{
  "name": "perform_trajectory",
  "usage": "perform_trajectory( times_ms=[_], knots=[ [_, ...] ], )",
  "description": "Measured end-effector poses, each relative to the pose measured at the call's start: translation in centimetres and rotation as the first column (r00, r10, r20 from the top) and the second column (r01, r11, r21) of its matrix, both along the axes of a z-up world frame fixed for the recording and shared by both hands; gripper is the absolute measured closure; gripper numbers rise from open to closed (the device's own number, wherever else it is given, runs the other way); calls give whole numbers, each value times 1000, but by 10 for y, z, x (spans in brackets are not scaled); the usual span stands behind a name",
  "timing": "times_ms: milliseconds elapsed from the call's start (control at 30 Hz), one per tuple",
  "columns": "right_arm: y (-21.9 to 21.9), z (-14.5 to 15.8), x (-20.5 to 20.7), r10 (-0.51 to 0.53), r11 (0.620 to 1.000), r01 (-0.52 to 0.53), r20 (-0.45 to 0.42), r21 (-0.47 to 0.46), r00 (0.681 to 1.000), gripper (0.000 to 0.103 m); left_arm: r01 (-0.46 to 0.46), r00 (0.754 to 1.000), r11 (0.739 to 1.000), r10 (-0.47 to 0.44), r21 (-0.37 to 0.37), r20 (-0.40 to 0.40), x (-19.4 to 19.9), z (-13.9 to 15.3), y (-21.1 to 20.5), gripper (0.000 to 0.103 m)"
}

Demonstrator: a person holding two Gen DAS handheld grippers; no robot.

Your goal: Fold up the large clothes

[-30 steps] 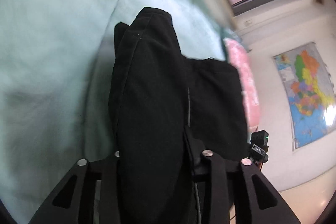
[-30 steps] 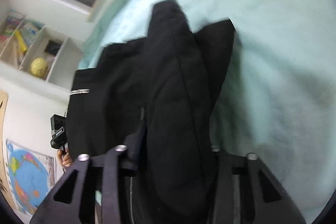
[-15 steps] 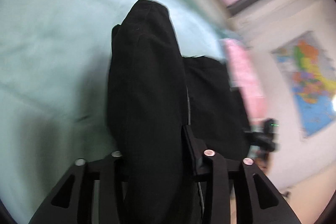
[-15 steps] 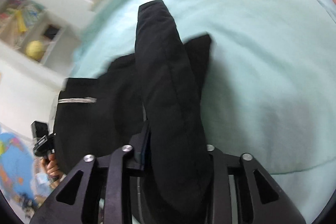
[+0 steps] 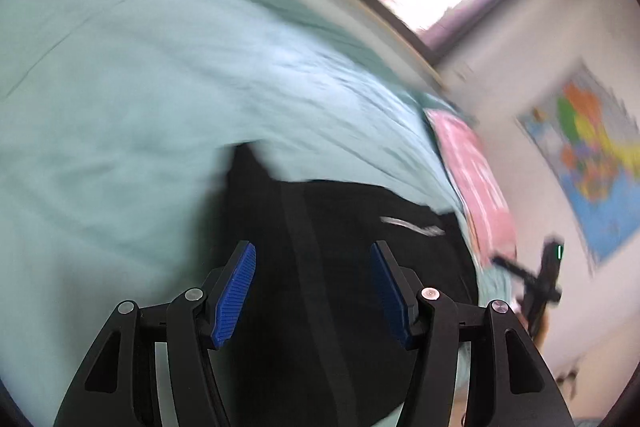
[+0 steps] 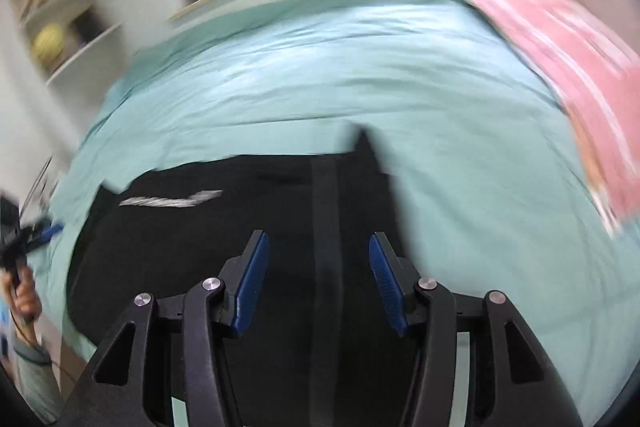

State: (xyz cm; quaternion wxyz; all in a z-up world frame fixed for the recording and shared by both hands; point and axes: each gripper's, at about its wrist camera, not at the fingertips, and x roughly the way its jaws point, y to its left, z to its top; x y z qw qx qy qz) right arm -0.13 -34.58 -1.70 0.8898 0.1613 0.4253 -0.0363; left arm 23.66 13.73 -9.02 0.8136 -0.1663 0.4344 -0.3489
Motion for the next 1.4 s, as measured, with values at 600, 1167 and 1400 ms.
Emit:
perform_trajectory(
  times_ms=[600,1167,1400],
  knots=[
    [80,-70,71,-13,1000,9,-195,-24,981,43,-49,999,935,51,351,4,17,-50,-124,42],
    [165,62,-50,-106,952,127,91,-279,990,29,-440,825,831,224,340,520,-169,84,-77,21],
    [169,62,-64,-106,947,131,100,-293,989,29,-473,805,826,263,307,532,-179,83,-73,21]
  ],
)
